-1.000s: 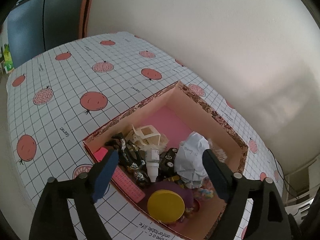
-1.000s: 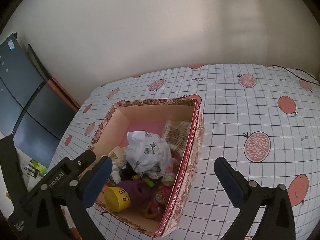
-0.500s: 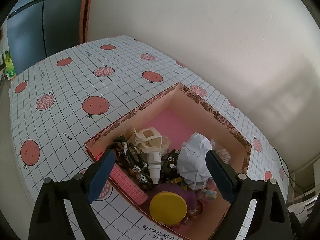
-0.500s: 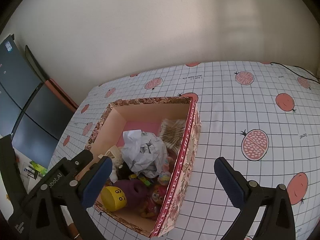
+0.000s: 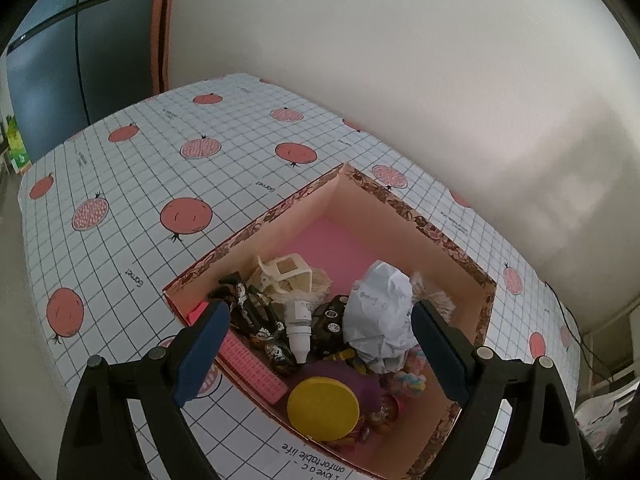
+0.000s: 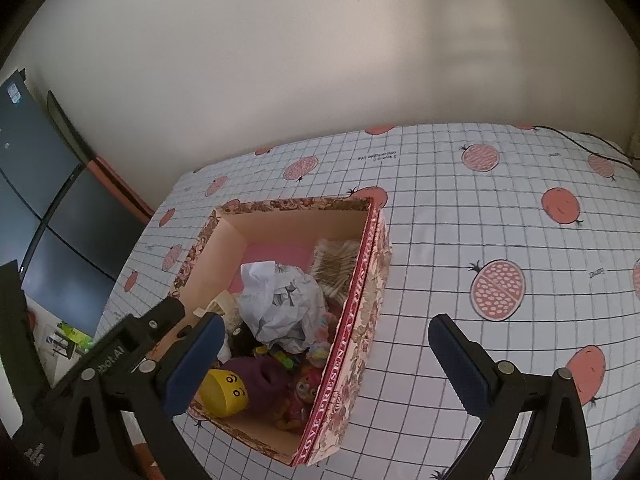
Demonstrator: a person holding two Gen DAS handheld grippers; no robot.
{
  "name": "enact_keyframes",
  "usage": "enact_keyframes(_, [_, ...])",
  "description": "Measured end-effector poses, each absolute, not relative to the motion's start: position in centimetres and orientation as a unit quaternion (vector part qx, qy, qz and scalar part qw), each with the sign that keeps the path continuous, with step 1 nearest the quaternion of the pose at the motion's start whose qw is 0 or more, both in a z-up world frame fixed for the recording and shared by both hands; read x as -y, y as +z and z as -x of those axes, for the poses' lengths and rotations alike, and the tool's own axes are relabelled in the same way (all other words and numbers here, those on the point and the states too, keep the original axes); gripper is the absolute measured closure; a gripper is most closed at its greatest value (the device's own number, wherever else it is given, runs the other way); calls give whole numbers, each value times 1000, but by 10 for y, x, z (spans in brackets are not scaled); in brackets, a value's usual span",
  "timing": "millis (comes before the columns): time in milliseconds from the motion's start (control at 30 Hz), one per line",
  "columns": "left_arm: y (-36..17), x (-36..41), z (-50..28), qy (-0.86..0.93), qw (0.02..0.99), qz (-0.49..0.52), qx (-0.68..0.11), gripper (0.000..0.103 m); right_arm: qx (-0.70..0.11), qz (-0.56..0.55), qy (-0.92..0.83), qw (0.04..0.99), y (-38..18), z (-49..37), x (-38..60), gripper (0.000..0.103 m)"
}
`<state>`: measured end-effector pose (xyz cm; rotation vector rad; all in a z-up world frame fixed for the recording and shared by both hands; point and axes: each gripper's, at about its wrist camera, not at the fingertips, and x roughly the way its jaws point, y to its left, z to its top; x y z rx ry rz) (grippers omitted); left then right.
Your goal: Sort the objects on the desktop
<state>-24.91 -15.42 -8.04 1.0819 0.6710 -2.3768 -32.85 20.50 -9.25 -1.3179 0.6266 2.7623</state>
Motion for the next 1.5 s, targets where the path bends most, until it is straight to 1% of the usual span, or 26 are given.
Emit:
enact_keyframes(200, [-78, 144, 256, -858, 197, -410, -239, 10, -191, 422, 886, 26, -82, 320, -220, 0])
enact_keyframes(433, [-77, 125, 269, -862, 155, -425, -229, 10, -192, 429, 880, 73, -61, 301, -248, 0])
enact_keyframes(567, [-73, 116, 264, -860, 155, -438, -210, 10, -178, 431, 879, 100, -46, 281, -259, 0])
enact_keyframes(700, [-64, 106, 251, -858, 136, -460, -185, 10, -170, 434, 878, 105, -32, 252, -262, 0])
enact_keyframes(833, [-47, 91, 223, -867, 126, -457, -153, 10, -157, 441, 877, 112, -21, 219, -254, 0])
enact_keyframes(1000, [-25, 78, 194, -874, 97, -447, -165, 10, -141, 432, 883, 118, -5, 182, -242, 0])
enact_keyframes(1200, [-4, 58, 160, -890, 73, -428, -141, 10, -132, 420, 888, 133, 8, 147, -237, 0])
enact_keyframes(1500, [21, 44, 122, -904, 46, -404, -132, 10, -136, 410, 891, 141, 23, 112, -230, 0])
